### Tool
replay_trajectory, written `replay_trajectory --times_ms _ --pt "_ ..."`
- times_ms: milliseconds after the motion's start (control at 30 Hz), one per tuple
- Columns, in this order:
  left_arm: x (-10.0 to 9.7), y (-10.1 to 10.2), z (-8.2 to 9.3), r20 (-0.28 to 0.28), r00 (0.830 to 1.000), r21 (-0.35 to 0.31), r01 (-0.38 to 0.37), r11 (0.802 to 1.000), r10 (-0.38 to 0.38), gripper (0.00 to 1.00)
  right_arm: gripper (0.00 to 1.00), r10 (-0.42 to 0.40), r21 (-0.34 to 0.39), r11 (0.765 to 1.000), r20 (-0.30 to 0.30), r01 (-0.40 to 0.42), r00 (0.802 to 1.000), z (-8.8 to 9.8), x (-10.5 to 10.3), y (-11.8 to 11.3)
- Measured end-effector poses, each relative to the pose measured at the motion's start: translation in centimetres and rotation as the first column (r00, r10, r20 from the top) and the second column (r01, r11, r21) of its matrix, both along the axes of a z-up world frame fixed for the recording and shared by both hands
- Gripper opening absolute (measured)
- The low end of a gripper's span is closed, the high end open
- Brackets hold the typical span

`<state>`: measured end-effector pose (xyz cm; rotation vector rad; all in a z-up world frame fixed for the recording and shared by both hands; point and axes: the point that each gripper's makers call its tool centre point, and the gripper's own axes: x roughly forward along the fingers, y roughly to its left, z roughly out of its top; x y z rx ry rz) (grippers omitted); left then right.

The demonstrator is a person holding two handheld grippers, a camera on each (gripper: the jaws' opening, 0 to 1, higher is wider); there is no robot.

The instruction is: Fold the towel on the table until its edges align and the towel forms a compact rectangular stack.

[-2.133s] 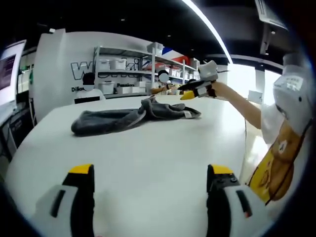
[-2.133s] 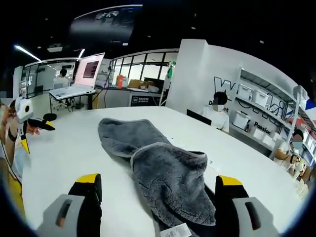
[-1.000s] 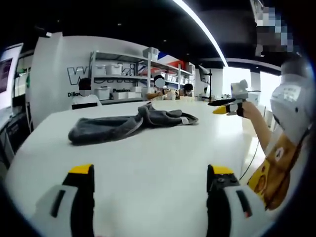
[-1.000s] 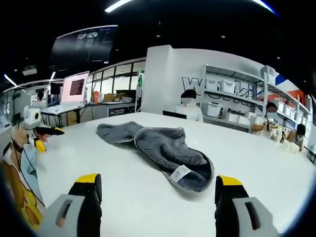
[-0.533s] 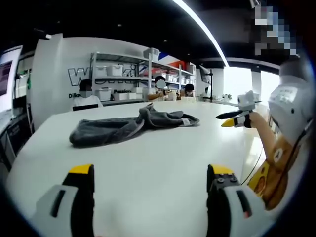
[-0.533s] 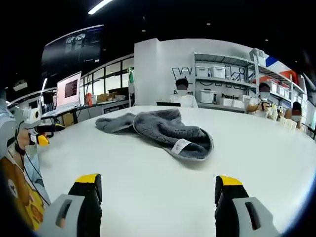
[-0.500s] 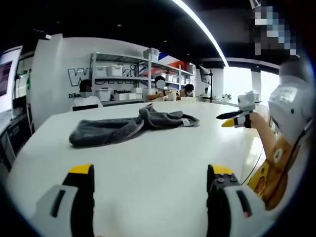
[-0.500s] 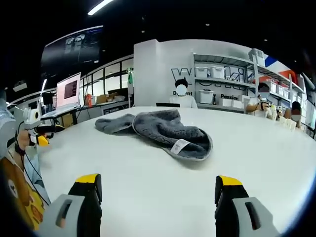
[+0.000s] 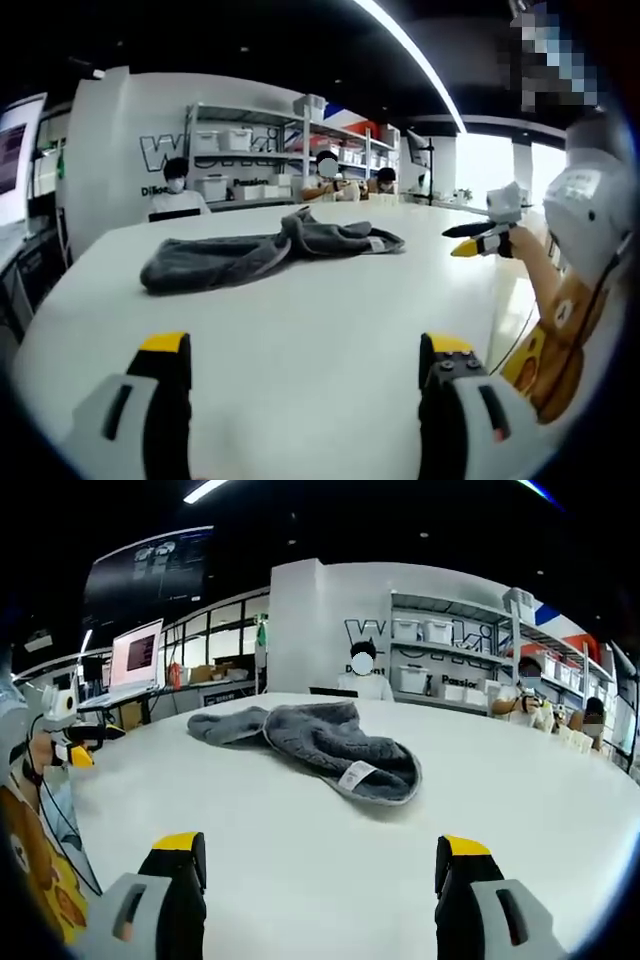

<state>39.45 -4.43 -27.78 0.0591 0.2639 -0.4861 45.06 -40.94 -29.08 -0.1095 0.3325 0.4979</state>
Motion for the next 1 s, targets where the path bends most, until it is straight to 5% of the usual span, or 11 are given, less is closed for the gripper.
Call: replay_trajectory --times_ms 433,1000 --pt "0.2 -0.1 -0.6 -0.015 1.000 -0.026 -0.001 1.000 0.001 0.99 0.99 0.024 0.012 1.000 -0.001 -0.024 1.000 -0.4 0.0 0.3" --pt "0.2 0.0 -0.7 -0.013 1.000 -0.040 0.003 0.999 -0.003 0.99 0.91 0.058 -0.006 0.998 0.047 -0.057 0.997 1.3 1.5 1.7"
